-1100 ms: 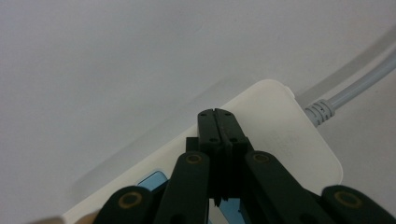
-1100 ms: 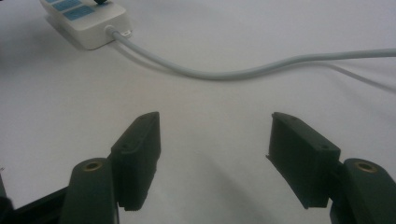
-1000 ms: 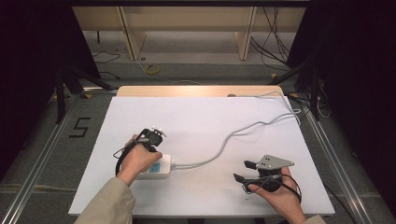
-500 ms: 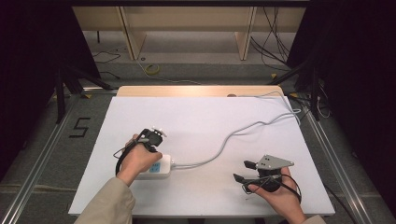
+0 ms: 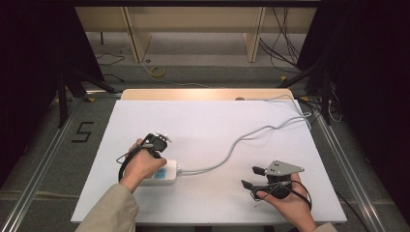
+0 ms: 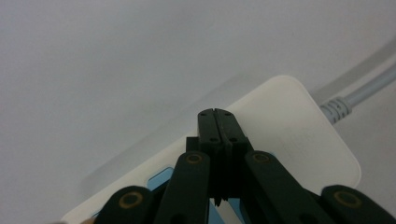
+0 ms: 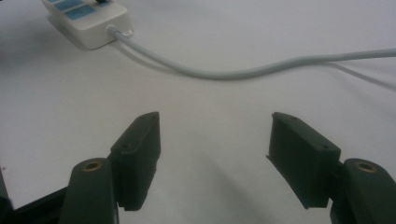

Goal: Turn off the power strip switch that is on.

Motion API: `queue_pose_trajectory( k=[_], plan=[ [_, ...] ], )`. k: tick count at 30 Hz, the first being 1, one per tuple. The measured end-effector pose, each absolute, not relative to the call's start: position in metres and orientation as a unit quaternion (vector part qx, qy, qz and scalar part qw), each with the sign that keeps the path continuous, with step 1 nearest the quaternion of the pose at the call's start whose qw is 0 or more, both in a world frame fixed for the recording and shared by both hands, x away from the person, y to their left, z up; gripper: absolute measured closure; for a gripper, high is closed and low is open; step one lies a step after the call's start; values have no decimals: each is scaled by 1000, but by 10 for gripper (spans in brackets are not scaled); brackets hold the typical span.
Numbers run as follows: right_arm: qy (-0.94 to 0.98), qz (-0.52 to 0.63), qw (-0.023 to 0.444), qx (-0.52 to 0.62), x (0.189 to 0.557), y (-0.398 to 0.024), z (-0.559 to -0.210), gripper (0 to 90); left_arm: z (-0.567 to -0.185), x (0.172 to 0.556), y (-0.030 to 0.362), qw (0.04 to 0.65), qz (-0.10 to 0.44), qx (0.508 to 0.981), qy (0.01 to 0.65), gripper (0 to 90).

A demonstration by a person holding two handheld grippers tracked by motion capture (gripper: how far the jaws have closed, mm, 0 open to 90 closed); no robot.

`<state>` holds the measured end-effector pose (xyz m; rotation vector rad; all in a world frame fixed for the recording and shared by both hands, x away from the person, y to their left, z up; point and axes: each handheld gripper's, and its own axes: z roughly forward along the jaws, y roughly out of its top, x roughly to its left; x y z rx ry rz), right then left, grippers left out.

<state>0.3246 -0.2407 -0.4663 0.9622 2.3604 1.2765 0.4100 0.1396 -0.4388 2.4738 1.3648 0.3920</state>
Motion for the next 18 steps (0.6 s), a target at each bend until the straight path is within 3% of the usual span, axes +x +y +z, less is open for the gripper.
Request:
queue_pose_trajectory(
  k=[18],
  plan=[
    [818,442,143,338,326,-241,-468,349,-436,414,136,154,114,862,469,899]
  ],
)
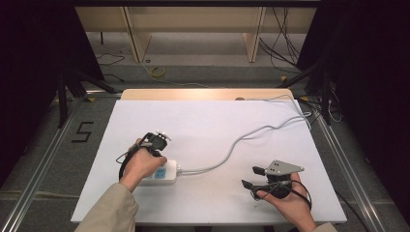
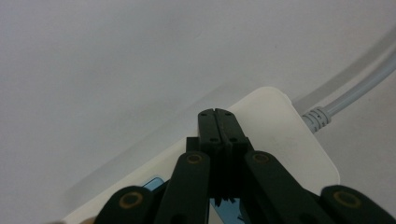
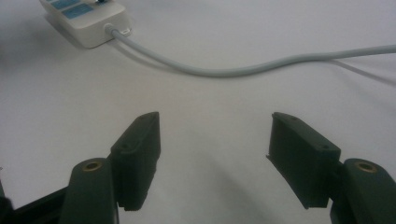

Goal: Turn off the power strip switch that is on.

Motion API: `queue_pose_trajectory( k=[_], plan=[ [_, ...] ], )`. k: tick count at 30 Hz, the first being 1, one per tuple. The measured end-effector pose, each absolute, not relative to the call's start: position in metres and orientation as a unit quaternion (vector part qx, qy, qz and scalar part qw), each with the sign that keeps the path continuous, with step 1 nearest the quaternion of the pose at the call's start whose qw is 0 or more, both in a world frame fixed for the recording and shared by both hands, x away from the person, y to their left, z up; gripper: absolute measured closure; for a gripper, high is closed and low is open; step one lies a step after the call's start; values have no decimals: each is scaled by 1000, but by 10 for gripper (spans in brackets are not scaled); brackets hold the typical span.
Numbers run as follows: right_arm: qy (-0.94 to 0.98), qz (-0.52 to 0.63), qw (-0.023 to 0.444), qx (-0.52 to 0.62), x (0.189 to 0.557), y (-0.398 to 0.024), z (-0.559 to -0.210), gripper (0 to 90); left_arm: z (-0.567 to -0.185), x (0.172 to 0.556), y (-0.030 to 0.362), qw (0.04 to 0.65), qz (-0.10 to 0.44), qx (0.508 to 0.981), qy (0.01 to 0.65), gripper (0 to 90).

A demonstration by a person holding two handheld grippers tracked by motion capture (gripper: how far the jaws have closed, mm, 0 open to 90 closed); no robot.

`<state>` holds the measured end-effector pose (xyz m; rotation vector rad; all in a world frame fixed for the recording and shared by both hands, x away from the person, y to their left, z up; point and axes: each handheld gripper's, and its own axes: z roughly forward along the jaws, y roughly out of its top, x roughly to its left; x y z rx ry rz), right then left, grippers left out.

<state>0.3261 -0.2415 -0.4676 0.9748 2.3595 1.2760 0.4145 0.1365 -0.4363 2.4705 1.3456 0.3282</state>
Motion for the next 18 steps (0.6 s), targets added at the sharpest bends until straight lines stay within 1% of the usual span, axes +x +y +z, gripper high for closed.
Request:
queue_pose_trajectory(
  k=[3,10,18],
  plan=[
    [818,442,143,338,326,-242,-468,349,-436,414,133,142,119,867,463,899],
    [818,443,144,337,326,-242,-468,349,-436,415,132,139,112,866,467,899],
    [818,443,146,336,326,-242,-467,348,-436,415,130,133,116,868,464,900]
  ],
)
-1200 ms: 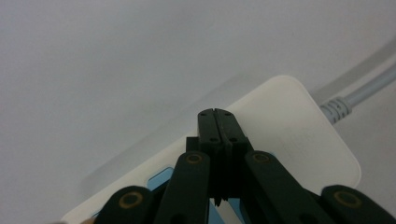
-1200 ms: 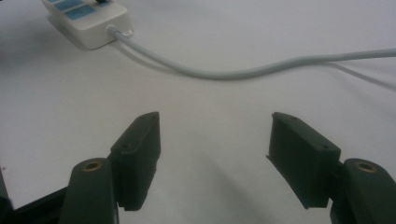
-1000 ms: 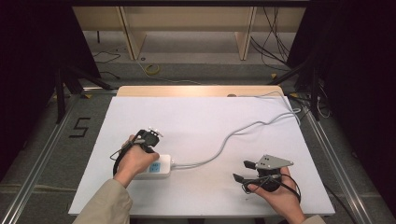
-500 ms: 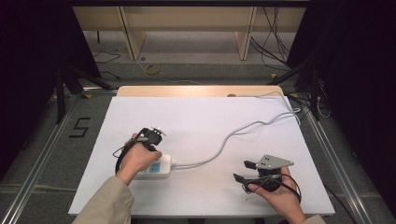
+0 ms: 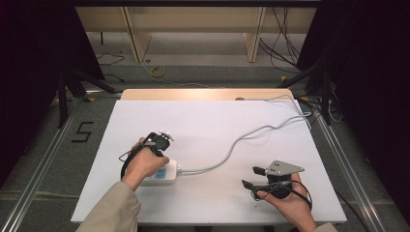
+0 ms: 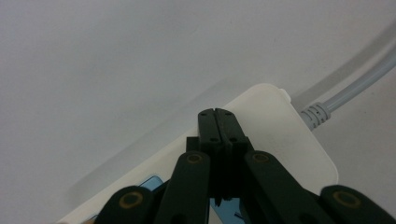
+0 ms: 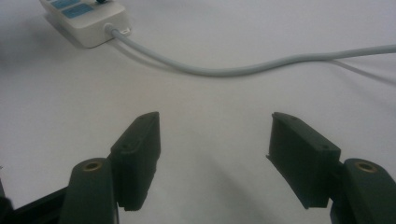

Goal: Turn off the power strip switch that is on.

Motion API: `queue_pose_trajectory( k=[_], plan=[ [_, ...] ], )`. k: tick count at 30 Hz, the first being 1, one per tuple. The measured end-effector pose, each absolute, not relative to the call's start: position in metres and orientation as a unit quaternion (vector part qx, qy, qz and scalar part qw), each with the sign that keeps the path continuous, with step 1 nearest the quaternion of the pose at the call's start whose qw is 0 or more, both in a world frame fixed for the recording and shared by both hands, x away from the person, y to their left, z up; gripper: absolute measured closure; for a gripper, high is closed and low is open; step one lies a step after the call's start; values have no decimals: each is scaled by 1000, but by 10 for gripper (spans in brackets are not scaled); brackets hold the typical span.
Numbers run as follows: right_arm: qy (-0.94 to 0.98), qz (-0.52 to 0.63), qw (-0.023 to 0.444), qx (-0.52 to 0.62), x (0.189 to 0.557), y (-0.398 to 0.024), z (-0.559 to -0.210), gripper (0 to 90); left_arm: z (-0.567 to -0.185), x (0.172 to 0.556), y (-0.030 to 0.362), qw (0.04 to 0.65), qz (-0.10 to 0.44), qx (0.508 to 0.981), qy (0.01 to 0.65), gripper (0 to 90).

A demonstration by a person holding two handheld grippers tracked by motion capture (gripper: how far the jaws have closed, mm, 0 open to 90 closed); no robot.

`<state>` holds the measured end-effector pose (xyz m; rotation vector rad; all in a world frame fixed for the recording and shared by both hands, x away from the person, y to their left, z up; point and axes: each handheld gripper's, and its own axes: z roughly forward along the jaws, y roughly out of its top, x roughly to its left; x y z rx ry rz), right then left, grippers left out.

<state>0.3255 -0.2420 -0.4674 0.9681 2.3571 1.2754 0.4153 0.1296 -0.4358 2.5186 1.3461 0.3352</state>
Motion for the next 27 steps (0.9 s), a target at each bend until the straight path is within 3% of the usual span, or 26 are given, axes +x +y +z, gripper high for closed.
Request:
queue_pose_trajectory(
  k=[27],
  plan=[
    [821,440,143,334,325,-242,-467,347,-438,413,131,142,122,868,459,899]
  ],
)
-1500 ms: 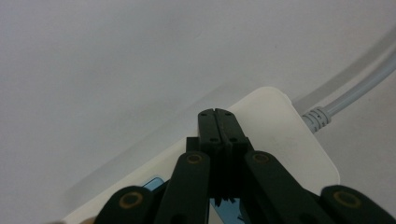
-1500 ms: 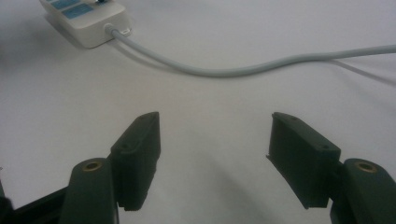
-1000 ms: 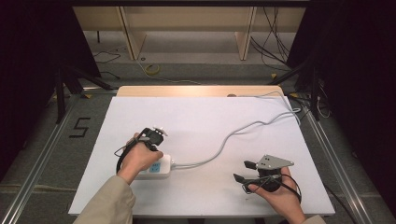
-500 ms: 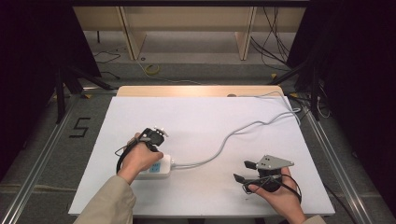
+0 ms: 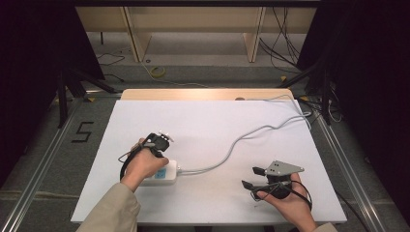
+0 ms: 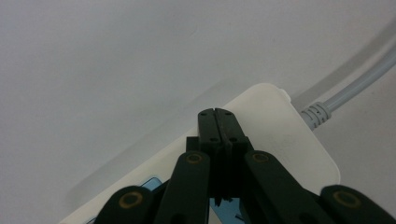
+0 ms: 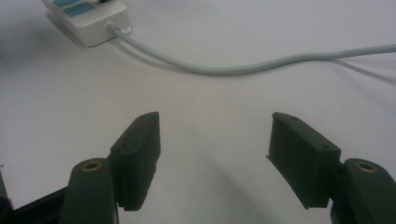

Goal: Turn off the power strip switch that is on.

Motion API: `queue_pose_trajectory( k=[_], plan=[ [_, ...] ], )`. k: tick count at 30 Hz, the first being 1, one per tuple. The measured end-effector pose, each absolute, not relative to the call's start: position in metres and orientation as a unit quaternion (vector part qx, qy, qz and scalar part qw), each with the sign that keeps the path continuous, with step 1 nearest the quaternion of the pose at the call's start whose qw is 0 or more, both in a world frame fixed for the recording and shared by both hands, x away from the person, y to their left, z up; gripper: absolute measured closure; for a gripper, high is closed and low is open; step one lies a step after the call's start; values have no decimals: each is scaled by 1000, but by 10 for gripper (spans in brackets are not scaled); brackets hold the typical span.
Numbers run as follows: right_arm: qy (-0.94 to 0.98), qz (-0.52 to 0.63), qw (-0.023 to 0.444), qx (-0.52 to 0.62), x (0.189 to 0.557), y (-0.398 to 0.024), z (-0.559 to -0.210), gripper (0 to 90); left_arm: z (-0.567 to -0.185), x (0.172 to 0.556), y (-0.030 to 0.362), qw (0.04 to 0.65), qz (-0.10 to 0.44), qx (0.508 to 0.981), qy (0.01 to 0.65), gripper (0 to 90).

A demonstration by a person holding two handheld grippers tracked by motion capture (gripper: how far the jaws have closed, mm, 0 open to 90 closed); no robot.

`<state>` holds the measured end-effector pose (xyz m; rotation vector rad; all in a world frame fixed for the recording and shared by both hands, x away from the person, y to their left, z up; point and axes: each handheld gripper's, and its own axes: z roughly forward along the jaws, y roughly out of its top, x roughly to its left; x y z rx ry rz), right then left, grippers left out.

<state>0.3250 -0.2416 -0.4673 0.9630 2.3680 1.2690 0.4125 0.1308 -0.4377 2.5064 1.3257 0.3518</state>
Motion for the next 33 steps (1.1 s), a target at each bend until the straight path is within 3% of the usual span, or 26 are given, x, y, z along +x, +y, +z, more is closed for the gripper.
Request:
queue_pose_trajectory(
  k=[33],
  plan=[
    [820,442,146,333,325,-242,-467,347,-438,409,133,148,129,871,450,899]
  ],
)
